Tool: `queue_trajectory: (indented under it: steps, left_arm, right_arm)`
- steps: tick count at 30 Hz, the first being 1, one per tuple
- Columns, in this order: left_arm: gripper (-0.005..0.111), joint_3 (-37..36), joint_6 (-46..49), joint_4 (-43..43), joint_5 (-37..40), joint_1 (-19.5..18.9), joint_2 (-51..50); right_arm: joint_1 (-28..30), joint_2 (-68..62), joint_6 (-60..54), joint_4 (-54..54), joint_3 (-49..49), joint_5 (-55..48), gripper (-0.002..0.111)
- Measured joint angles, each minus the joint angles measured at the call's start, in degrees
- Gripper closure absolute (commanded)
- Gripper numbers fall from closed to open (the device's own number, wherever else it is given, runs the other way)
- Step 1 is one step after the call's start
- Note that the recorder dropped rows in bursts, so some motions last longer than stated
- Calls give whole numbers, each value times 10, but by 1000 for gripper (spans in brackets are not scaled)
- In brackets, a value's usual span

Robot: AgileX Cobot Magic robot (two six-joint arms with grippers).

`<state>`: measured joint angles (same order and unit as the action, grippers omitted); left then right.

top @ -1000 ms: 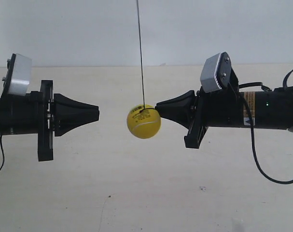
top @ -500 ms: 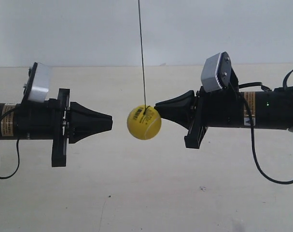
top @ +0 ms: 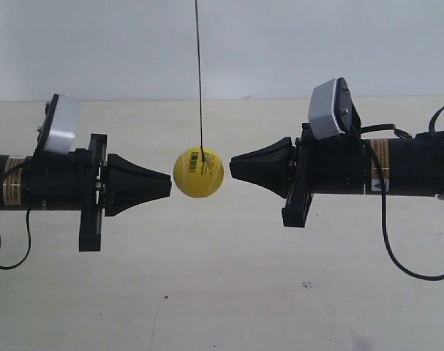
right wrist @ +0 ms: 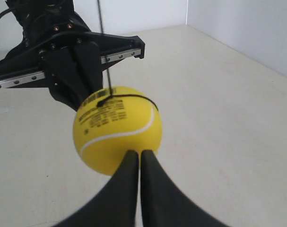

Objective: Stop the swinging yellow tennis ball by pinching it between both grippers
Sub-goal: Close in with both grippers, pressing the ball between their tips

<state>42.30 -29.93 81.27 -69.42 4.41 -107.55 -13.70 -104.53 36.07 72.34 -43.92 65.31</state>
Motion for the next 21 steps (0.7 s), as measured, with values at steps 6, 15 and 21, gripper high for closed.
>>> queue_trajectory:
  steps: [6, 15, 21]
  left_arm:
    - [102, 0, 1, 0, 0, 0, 0]
    - [102, 0, 1, 0, 0, 0, 0]
    - [102, 0, 1, 0, 0, 0, 0]
  right_arm:
    - [0, 0, 0, 0, 0, 0, 108]
    - [0, 0, 7, 13, 0, 1, 108]
    - [0, 0, 14, 19, 0, 1, 108]
